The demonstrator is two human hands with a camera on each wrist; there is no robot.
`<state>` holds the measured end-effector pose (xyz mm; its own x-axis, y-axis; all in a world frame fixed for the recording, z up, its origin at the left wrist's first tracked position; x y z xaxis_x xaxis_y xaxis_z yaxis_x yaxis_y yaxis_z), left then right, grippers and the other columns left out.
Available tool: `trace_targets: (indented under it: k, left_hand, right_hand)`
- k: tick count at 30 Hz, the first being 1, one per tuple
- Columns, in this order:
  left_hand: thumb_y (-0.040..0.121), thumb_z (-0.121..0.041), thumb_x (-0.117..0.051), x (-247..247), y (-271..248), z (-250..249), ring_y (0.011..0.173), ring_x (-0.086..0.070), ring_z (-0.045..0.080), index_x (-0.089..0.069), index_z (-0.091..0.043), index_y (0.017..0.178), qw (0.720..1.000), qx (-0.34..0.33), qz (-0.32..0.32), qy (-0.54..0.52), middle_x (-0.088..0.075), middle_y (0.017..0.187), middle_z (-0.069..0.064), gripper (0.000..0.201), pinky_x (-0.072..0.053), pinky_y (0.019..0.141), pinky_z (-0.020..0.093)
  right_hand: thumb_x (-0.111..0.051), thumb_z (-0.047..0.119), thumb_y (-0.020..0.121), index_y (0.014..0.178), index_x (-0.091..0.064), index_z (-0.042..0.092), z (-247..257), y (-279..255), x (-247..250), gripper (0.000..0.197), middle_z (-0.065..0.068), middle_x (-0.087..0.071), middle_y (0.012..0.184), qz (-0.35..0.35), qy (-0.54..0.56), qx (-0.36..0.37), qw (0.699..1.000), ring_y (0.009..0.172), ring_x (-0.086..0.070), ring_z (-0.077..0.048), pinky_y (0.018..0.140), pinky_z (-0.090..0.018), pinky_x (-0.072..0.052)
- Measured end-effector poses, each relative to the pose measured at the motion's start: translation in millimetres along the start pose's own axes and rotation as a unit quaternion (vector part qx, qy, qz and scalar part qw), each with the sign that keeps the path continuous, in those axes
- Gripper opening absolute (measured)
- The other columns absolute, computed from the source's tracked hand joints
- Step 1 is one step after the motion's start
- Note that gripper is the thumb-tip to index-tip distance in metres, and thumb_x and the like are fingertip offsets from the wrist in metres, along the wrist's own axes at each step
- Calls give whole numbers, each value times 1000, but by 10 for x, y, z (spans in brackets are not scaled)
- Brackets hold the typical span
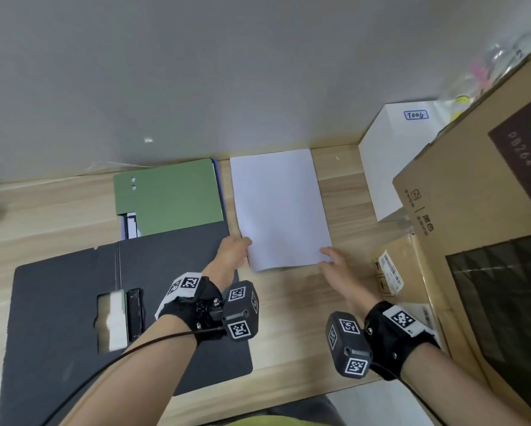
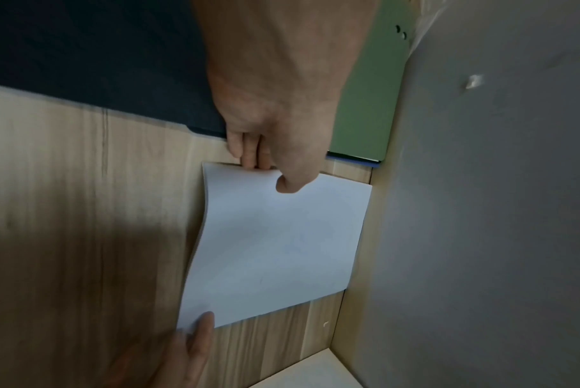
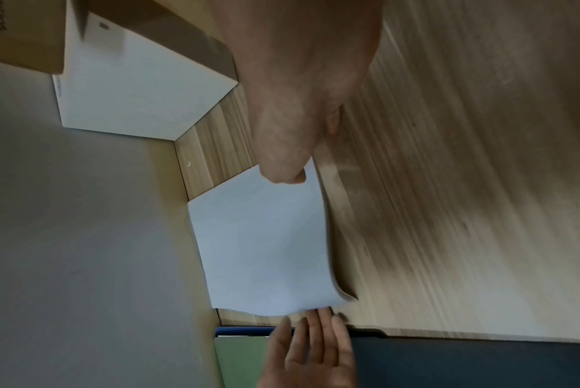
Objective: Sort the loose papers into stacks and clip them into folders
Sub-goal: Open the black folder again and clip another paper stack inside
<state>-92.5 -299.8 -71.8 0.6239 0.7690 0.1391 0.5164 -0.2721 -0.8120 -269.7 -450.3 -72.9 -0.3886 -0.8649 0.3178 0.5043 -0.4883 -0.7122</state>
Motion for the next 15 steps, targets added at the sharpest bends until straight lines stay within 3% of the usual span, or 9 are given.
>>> trace_targets:
  k: [2,4,5,6,8,10,12,14,15]
  left_hand:
    - [94,-8,-47,-62,34,-26,71,-54,15,-54,-13,90,999,3,15,-31,-58,85,3,9,-44,61,23]
    - [95,-10,-48,-118,69,-32,87,-60,18,-54,-12,106,998,7,18,-54,-63,98,6,13,-52,86,33]
    - [96,-10,-48,-138,61,-46,83,-59,18,-52,-13,107,998,6,15,-54,-61,94,5,12,-49,93,38]
    - [96,-11,-48,-149,64,-46,76,-56,16,-51,-13,105,999,-1,2,-54,-58,87,4,10,-49,92,39]
    - [93,-12,-51,-149,58,-45,75,-53,20,-52,-14,93,998,-27,-45,-31,-56,85,3,2,-48,77,33]
    - [88,-14,-52,-128,46,-39,73,-44,21,-46,-14,79,994,-55,-91,23,-48,79,4,11,-37,67,31]
    - [86,-16,-51,-109,21,-54,69,-39,21,-40,-15,77,991,-62,-98,63,-43,76,3,14,-33,63,29]
    - [83,-17,-50,-116,14,-79,77,-55,22,-49,-12,90,997,-54,-40,43,-57,85,0,9,-47,69,31]
    - [79,-17,-48,-114,56,-64,89,-63,24,-53,-13,108,998,-53,-12,29,-63,99,1,30,-53,80,34]
  right_hand:
    - [-36,13,98,142,-37,21,-30,4,20,46,4,-24,155,6,-2,1,1000,141,-26,-15,109,-29,-25]
    - [-37,14,97,142,-37,23,-56,15,43,46,5,-24,156,13,-2,-1,1000,142,-25,-14,107,-27,-24]
    - [-38,14,97,142,-37,23,-62,16,57,46,5,-24,156,17,-2,-2,1000,142,-25,-14,105,-26,-24]
    - [-38,14,97,142,-37,24,-68,21,68,46,6,-24,156,21,-3,-2,1000,142,-24,-14,104,-25,-24]
    - [-37,15,98,142,-38,25,-71,23,94,45,7,-24,157,24,-7,-1,1000,142,-24,-13,104,-25,-23]
    - [-36,14,98,142,-38,26,-72,24,106,46,8,-21,157,33,-16,3,999,143,-20,-12,107,-28,-22]
    - [-36,15,98,143,-37,26,-57,7,95,46,8,-15,159,50,-38,9,998,146,-14,-12,114,-32,-17]
    - [-37,16,99,143,-38,26,-46,-11,74,44,7,-14,159,59,-43,8,997,146,-12,-12,114,-31,-16]
    - [-38,16,100,141,-41,25,-36,-31,65,43,6,-17,158,58,-35,6,998,146,-15,-12,112,-30,-18]
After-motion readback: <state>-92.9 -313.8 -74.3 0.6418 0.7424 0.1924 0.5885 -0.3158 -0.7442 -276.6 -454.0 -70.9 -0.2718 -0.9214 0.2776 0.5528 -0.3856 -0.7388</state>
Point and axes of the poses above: each hand's wrist, its own y-axis towards the middle knuckle, its own x-axis out of the back of the hand, z = x × y, the point moved 1 cm from there along y, towards the middle knuckle
